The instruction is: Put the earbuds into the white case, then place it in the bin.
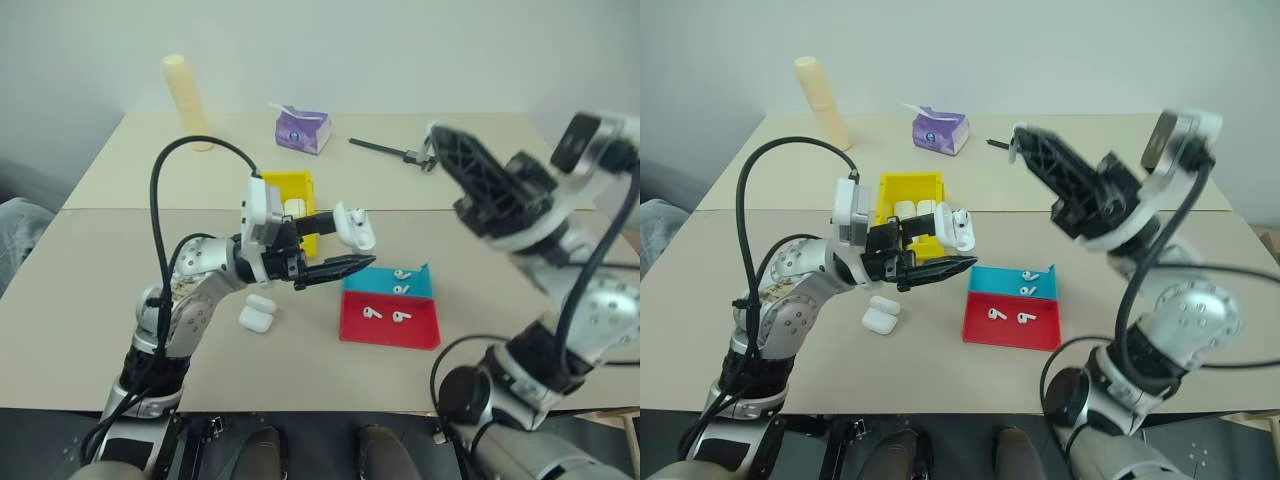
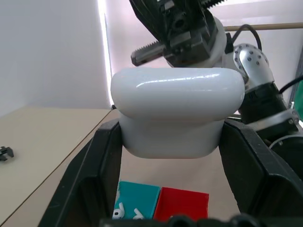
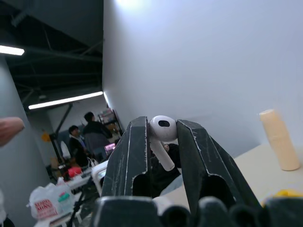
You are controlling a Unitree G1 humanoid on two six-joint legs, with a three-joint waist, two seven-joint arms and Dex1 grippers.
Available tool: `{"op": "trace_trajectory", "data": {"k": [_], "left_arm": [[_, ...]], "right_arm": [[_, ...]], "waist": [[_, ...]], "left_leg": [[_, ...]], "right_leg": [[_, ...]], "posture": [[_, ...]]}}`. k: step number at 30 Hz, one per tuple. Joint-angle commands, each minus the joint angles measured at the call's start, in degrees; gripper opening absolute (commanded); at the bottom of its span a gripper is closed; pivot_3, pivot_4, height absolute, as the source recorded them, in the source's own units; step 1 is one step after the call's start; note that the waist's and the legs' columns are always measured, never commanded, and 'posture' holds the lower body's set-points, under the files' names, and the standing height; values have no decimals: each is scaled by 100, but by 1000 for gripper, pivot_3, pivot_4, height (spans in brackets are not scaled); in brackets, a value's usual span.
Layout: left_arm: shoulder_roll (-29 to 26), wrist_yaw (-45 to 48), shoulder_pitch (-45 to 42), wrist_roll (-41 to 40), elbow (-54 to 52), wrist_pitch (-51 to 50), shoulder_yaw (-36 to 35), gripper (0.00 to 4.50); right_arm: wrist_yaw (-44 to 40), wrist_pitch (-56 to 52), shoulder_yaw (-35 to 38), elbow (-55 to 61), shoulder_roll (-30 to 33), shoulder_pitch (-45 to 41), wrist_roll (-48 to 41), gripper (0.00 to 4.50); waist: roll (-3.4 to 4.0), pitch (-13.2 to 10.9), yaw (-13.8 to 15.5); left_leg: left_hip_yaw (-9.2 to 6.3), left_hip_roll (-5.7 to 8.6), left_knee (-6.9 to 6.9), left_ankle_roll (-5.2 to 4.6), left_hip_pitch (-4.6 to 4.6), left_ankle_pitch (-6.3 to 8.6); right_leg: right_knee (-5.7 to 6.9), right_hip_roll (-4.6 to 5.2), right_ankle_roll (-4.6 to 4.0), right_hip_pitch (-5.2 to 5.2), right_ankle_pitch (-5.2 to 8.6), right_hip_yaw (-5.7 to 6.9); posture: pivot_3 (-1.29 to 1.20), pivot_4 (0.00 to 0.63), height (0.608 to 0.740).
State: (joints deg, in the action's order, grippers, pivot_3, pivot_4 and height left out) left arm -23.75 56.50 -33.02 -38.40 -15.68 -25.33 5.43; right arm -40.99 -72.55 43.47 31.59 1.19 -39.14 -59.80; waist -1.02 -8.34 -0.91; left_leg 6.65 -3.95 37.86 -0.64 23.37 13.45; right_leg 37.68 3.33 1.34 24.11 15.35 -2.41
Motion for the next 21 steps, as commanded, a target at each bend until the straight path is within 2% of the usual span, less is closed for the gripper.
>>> {"op": "trace_trajectory", "data": {"k": [1,7,18,21], "left_arm": [[41,44,-226,-44,-127,-134,105,2770],[172,40,-210,-17,-188,-56,103,2770],[155,103,-26,19,-336,67,90,2770],[200,44,33,36,-364,111,83,2770]], "right_arm": [[821,403,-312,607,55,414,-1284,754],[1714,1127,-1051,919,657,1387,-2323,754],[1681,2280,-2213,1082,1689,2221,-2133,754],[1506,2517,-2473,1139,1967,2316,-1700,754]], "waist": [[0,0,0],[0,0,-21],[-2,-1,-12],[-2,-1,-14]], "left_leg": [[-2,0,0,0,-2,0],[-6,1,0,-1,-4,0],[-16,2,1,-2,-4,-1],[-16,2,1,-2,-3,-1]], "right_leg": [[-2,0,0,-3,0,1],[-3,-1,2,-7,1,0],[-9,-2,7,-14,3,2],[-9,-3,7,-13,3,1]], "posture": [[0,150,740],[0,150,740],[0,150,740],[0,150,740]]}}
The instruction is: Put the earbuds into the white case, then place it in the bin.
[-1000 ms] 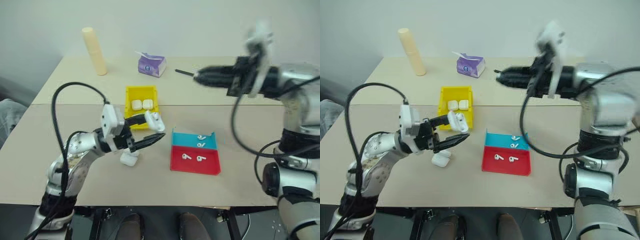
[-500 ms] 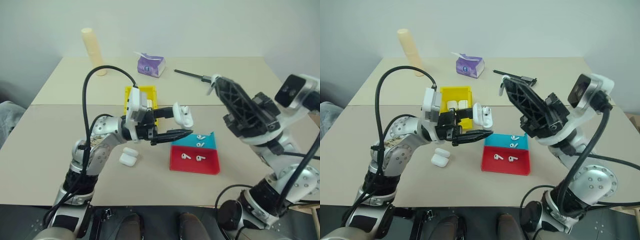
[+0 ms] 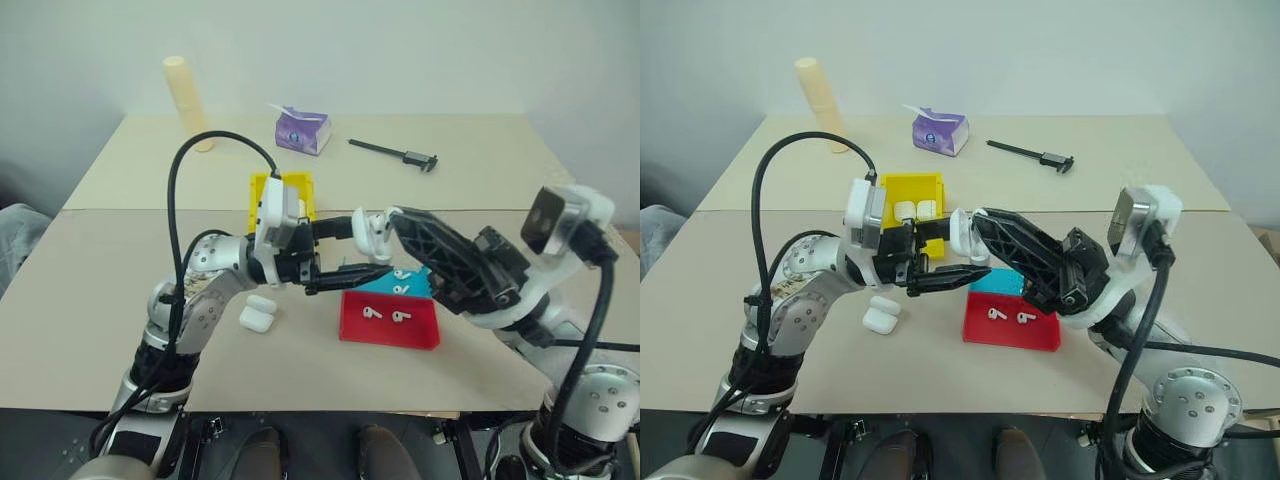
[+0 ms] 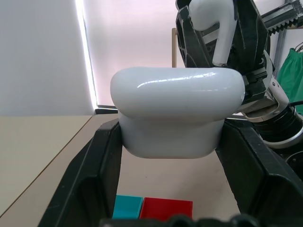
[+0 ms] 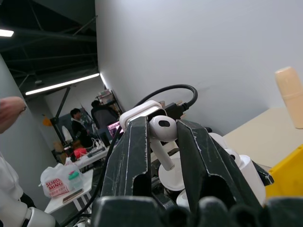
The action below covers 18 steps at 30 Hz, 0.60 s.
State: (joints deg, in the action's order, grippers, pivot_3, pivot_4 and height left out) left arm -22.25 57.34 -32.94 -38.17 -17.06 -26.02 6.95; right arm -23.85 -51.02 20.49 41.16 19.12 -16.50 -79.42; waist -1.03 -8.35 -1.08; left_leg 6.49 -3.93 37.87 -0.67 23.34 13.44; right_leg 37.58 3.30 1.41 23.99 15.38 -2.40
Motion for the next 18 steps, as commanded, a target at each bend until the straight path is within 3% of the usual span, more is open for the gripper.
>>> {"op": "trace_trajectory", "data": {"k": [1,18], "left_arm": [[49,-59,35,15,-240,165,-66,2770],[118,-156,102,127,-270,266,-46,2770]], "right_arm": [[-223,428,-233,171,240,72,331,754],[-289,1006,-713,-18,811,410,680,754]], "waist": [[0,0,8],[-2,-1,21]], "left_leg": [[0,0,0,0,-1,0],[-2,0,0,-1,0,0]], "right_leg": [[0,0,0,0,0,0],[-3,0,1,-2,0,1]], "posture": [[0,150,740],[0,150,740]]}}
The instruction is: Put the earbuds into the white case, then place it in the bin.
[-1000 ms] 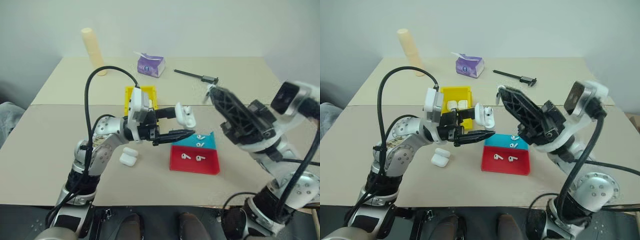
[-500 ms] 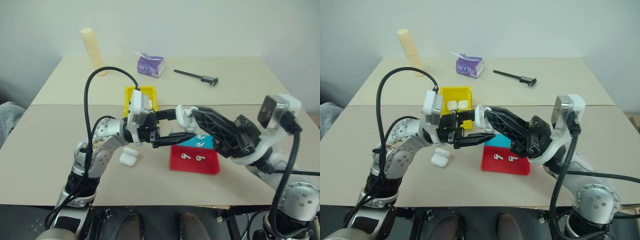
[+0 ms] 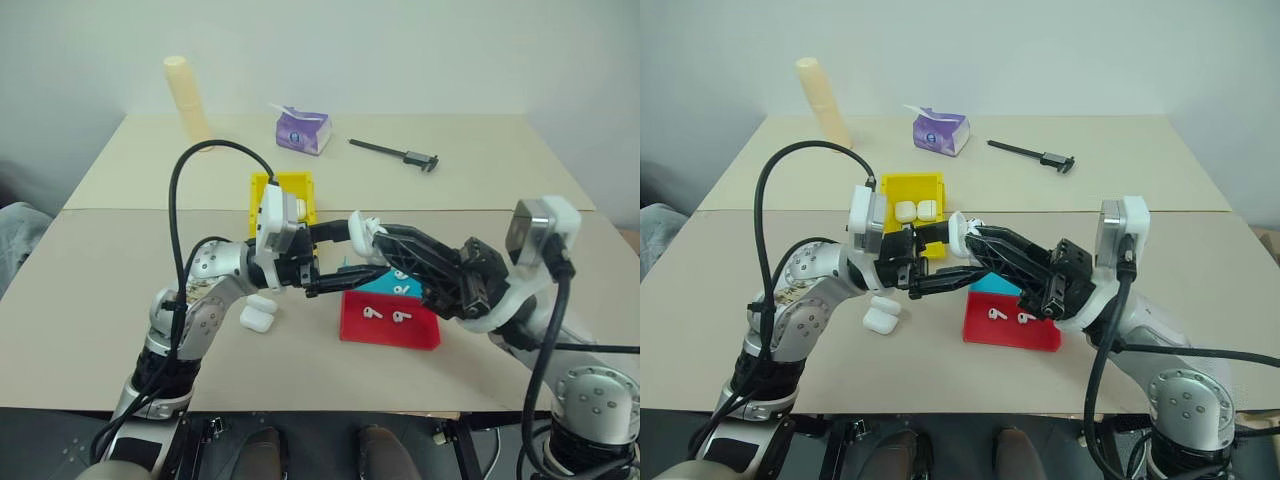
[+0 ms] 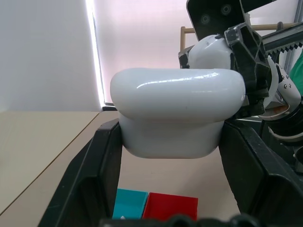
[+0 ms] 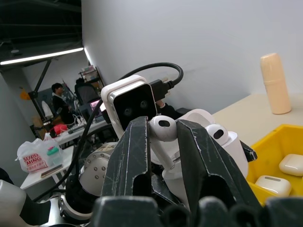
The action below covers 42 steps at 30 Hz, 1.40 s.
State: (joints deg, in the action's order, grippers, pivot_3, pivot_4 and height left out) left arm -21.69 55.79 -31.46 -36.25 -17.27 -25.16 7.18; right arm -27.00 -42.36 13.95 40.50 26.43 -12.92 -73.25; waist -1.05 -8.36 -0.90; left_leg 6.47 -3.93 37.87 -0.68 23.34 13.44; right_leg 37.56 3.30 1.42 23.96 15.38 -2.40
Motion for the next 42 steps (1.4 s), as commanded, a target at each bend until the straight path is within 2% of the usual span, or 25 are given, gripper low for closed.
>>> {"op": "trace_trajectory", "data": {"k": [1,8,14,18,23,28,31,36,37,42], "left_arm": [[67,8,-47,-60,-248,181,-72,2770],[95,18,-83,-42,-214,193,-80,2770],[66,44,-101,9,-177,191,-77,2770],[28,72,-103,16,-159,157,-96,2770],[-13,174,-84,208,78,332,-67,2770],[-19,347,-160,441,369,404,137,2770],[-12,611,-299,591,584,471,383,2770],[127,896,-640,778,872,539,692,2770],[170,917,-686,808,918,550,730,2770],[454,843,-750,907,986,601,843,2770]], "right_arm": [[72,167,-92,35,88,59,118,754],[190,314,-233,-75,110,73,394,754],[-234,483,-271,84,301,247,508,2631],[-395,551,-168,61,436,336,418,2631],[-849,675,298,-55,810,458,197,2631],[-747,292,392,-534,1699,-460,199,2631],[-1053,-13,97,-623,2384,-1202,384,2032],[-1367,-256,-584,-720,2829,-2273,887,232],[-1487,-255,-697,-689,2886,-2387,1025,25],[-1826,-269,-1050,-695,3013,-2628,1511,25]], "waist": [[0,0,4],[0,0,3],[-1,-1,11],[-1,-1,5],[-2,-1,19],[-3,-2,-8],[-3,-2,8],[-3,-2,19],[-3,-2,21],[-3,-2,25]], "left_leg": [[0,0,0,0,0,0],[-1,0,0,0,0,0],[-1,0,0,0,1,0],[0,1,0,0,-1,0],[-1,1,0,-1,0,0],[2,4,3,-7,-6,-3],[0,3,2,-9,-7,-4],[-2,3,2,-12,8,-3],[-2,4,2,-12,13,-3],[-3,4,2,-18,31,1]], "right_leg": [[0,0,0,0,0,0],[0,0,0,1,0,0],[-1,0,0,0,0,1],[0,0,0,0,0,-1],[-2,1,1,-2,0,1],[0,1,6,-5,-4,-7],[0,-2,6,-8,-4,-2],[-11,0,6,0,-4,1],[-12,0,6,4,-4,0],[-34,3,14,7,-9,3]], "posture": [[0,150,740],[0,150,740],[0,150,740],[0,150,740],[0,150,740],[0,150,740],[0,150,740],[0,150,740],[0,150,740],[0,150,740]]}}
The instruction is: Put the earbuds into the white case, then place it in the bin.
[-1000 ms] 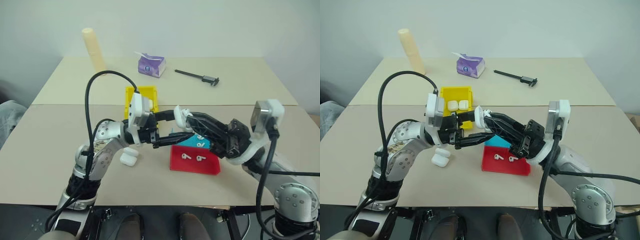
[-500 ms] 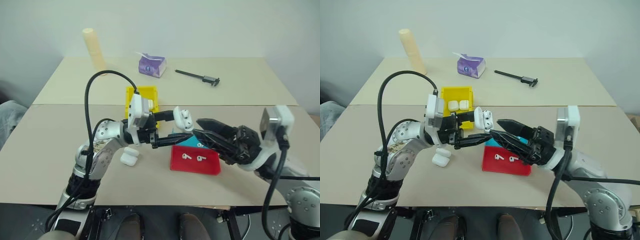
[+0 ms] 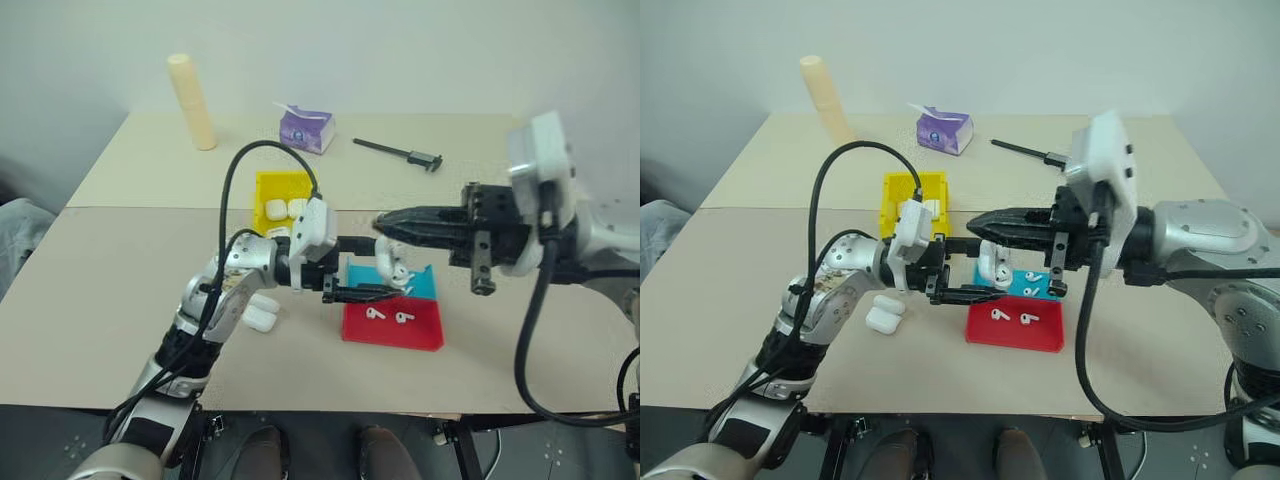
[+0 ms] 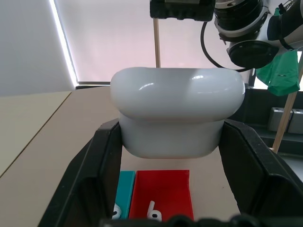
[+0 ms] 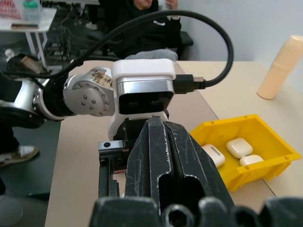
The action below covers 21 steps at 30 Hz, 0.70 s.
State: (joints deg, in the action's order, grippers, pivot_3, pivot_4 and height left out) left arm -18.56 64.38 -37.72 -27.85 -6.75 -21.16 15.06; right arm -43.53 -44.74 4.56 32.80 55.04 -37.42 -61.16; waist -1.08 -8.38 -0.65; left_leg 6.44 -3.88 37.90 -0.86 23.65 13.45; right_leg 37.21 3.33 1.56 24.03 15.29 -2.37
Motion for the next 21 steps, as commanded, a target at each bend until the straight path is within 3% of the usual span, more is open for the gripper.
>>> {"op": "trace_trajectory", "data": {"k": [1,8,15,21], "left_arm": [[188,-41,-125,121,-62,219,95,2770],[362,-120,-102,559,128,506,305,2770],[467,-112,56,273,23,622,-73,2770],[411,-127,152,173,-32,658,-297,2770]], "right_arm": [[-229,-20,-182,73,174,-202,437,25],[-627,123,-405,151,227,-232,1071,25],[-1019,208,-351,140,475,49,1671,25],[-1162,281,-17,-3,548,217,1671,25]], "waist": [[0,0,1],[1,0,9],[1,1,6],[4,3,5]], "left_leg": [[1,2,0,-1,5,0],[1,3,5,-7,11,4],[1,3,5,-8,10,4],[1,2,8,-9,9,4]], "right_leg": [[-2,2,2,3,-1,0],[-7,4,5,5,-3,0],[-7,4,5,6,-3,0],[-3,4,4,6,-4,0]], "posture": [[0,150,740],[0,150,740],[0,150,740],[0,150,740]]}}
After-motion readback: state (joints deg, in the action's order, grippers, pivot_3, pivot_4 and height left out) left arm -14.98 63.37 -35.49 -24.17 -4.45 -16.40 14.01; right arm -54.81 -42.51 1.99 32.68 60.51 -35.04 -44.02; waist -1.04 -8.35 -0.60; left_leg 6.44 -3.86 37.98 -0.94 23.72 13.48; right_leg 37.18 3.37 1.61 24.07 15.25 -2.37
